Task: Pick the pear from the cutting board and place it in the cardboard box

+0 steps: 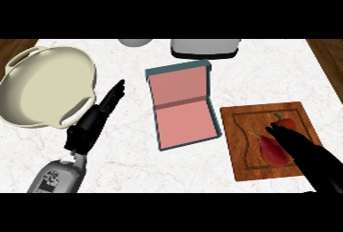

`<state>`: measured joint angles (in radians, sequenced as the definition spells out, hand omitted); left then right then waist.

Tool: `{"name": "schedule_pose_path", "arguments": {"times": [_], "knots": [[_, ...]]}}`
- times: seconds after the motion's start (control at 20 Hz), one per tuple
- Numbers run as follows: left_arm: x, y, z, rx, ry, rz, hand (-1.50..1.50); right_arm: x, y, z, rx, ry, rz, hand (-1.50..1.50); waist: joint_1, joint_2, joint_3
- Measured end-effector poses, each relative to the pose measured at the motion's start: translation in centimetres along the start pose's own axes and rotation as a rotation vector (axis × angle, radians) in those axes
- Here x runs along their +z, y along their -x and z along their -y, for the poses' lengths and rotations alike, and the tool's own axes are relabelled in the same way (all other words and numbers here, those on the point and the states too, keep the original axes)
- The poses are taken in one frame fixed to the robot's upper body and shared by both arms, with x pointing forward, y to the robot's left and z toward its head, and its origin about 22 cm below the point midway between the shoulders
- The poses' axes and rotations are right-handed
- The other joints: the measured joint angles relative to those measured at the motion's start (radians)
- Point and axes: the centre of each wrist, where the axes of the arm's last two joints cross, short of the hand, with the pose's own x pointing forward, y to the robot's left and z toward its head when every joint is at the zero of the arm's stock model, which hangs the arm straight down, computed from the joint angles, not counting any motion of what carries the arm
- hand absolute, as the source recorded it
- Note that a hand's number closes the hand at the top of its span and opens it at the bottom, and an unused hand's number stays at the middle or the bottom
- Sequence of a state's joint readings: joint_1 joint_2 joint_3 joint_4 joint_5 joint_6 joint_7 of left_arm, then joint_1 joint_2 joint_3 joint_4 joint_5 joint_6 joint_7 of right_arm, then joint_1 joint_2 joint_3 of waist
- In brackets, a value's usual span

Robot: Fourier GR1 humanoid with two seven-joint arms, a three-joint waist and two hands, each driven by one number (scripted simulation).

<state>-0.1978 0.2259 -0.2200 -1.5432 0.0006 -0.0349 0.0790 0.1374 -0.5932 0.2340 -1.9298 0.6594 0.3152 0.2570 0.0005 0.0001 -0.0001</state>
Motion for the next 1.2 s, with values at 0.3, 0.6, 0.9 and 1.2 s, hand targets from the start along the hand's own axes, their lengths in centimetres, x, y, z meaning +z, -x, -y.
{"name": "schedule_pose_path", "arguments": {"times": [0.3,0.6,0.9,1.2], "knots": [[-0.1,0.0,-0.6,-0.001,0.001,0.0,0.0,-2.3,1.1,-1.8,-0.004,0.01,-0.009,-1.5,-0.001,0.0,0.0],[-0.6,0.3,0.0,-0.001,-0.001,0.004,0.0,-3.1,1.4,-2.5,0.01,0.027,0.01,-1.5,-0.002,0.0,0.0],[-0.2,0.5,0.1,0.001,0.0,0.006,0.0,-4.2,1.2,-3.0,0.027,-0.012,0.0,-1.5,-0.002,0.0,0.0],[0.2,0.5,0.0,-0.002,0.002,-0.002,0.0,-4.6,2.0,-4.3,0.049,-0.057,-0.022,-1.5,-0.001,0.0,0.0]]}}
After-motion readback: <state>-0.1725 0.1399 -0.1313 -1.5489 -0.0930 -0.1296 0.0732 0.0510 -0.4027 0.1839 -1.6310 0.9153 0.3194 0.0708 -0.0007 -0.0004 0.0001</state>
